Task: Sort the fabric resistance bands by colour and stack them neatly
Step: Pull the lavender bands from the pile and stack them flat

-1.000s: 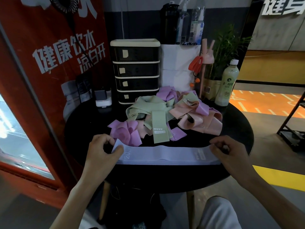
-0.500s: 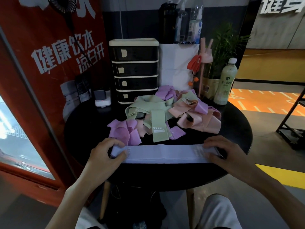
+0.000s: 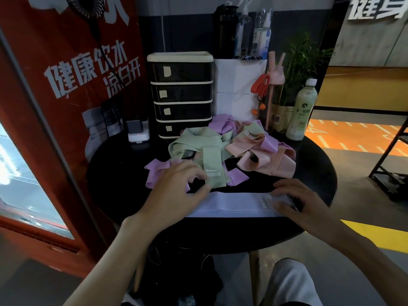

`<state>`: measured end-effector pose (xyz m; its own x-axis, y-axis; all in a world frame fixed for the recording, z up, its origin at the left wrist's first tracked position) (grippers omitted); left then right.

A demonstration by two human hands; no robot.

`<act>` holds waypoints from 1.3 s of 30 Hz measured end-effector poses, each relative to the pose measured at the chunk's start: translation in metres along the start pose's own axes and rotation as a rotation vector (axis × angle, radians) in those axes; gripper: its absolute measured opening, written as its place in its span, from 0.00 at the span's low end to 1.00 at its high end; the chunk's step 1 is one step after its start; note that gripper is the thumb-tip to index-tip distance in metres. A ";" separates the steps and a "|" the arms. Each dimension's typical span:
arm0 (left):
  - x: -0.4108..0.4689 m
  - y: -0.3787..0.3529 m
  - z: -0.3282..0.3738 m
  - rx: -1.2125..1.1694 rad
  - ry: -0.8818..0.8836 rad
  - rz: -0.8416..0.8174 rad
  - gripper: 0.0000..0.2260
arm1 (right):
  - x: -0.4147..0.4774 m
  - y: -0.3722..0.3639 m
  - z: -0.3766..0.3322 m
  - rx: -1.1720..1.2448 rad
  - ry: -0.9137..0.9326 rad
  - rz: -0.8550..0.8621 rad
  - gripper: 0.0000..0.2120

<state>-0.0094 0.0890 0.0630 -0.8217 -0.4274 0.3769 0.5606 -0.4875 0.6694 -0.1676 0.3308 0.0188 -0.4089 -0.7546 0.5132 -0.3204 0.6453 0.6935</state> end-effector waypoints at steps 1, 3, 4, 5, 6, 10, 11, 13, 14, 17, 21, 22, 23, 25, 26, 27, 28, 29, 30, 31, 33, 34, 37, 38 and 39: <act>0.004 -0.010 0.004 0.017 -0.006 -0.059 0.12 | 0.000 -0.001 -0.001 -0.001 -0.008 -0.013 0.15; 0.006 -0.027 0.007 0.079 -0.021 -0.145 0.12 | 0.001 -0.003 -0.002 -0.015 -0.019 -0.043 0.09; 0.006 -0.034 0.007 0.118 -0.028 -0.168 0.11 | 0.001 -0.003 0.000 -0.024 -0.020 -0.056 0.08; 0.005 -0.039 0.005 0.155 -0.033 -0.179 0.10 | 0.000 -0.003 0.001 -0.041 -0.021 -0.065 0.11; 0.003 -0.041 0.004 0.180 -0.028 -0.186 0.09 | 0.000 -0.003 0.002 -0.056 -0.019 -0.068 0.14; 0.001 -0.044 0.000 0.203 -0.015 -0.209 0.08 | 0.003 -0.003 0.001 -0.072 -0.013 -0.083 0.15; 0.002 -0.044 0.000 0.217 -0.026 -0.217 0.08 | 0.003 -0.003 0.001 -0.071 -0.016 -0.099 0.14; 0.006 -0.044 0.003 0.234 -0.043 -0.234 0.08 | 0.005 -0.002 0.002 -0.064 -0.024 -0.141 0.13; 0.011 -0.043 0.004 0.234 -0.045 -0.236 0.09 | 0.007 -0.001 0.001 -0.054 -0.030 -0.163 0.10; 0.040 -0.034 0.011 0.252 -0.068 -0.173 0.14 | 0.022 0.005 -0.001 -0.056 -0.031 -0.180 0.08; 0.100 -0.031 0.007 0.373 -0.008 -0.123 0.14 | 0.074 0.008 -0.004 -0.053 0.019 -0.138 0.08; 0.114 -0.034 0.000 0.403 0.027 -0.143 0.17 | 0.091 0.006 -0.002 -0.074 0.032 -0.141 0.08; 0.127 -0.039 -0.007 0.438 0.060 -0.177 0.21 | 0.110 0.003 0.001 -0.094 0.040 -0.143 0.08; 0.147 -0.048 -0.022 0.498 0.118 -0.260 0.26 | 0.149 -0.004 0.007 -0.083 0.042 -0.146 0.06; 0.155 -0.052 -0.030 0.513 0.141 -0.303 0.27 | 0.169 -0.007 0.008 -0.088 0.063 -0.137 0.03; 0.161 -0.056 -0.037 0.531 0.164 -0.345 0.28 | 0.187 -0.012 0.015 -0.114 0.071 -0.119 0.03; 0.165 -0.059 -0.045 0.561 0.175 -0.377 0.29 | 0.204 -0.015 0.020 -0.158 0.054 -0.103 0.03; 0.168 -0.060 -0.051 0.597 0.175 -0.395 0.29 | 0.219 -0.017 0.032 -0.216 0.016 -0.076 0.08; 0.170 -0.061 -0.057 0.620 0.171 -0.405 0.30 | 0.231 -0.018 0.038 -0.288 0.009 -0.059 0.13; 0.172 -0.060 -0.063 0.622 0.172 -0.418 0.30 | 0.242 -0.023 0.045 -0.334 0.018 -0.072 0.16; 0.177 -0.058 -0.075 0.594 0.183 -0.457 0.28 | 0.262 -0.038 0.056 -0.256 0.035 -0.166 0.21; 0.180 -0.055 -0.080 0.556 0.189 -0.471 0.25 | 0.270 -0.049 0.062 -0.187 0.018 -0.221 0.26; 0.191 -0.042 -0.086 0.171 0.198 -0.439 0.11 | 0.290 -0.072 0.085 -0.217 -0.044 -0.266 0.38; 0.193 -0.036 -0.089 0.057 0.216 -0.410 0.11 | 0.293 -0.077 0.091 -0.245 -0.055 -0.268 0.42; 0.193 -0.029 -0.092 0.005 0.232 -0.392 0.12 | 0.293 -0.082 0.097 -0.263 -0.059 -0.279 0.44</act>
<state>-0.1749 -0.0497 0.0572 -0.9270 -0.3706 -0.0583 0.2108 -0.6431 0.7362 -0.3442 0.0683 0.0633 -0.3881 -0.8838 0.2613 -0.1996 0.3574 0.9123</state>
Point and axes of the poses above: each hand's wrist, its own x-axis towards the middle knuckle, its own y-axis out of the back of the hand, z = x × y, the point moved 6 cm from there along x, towards the middle knuckle, and after that the axes turned 13 degrees about y, right-handed, at the moved point
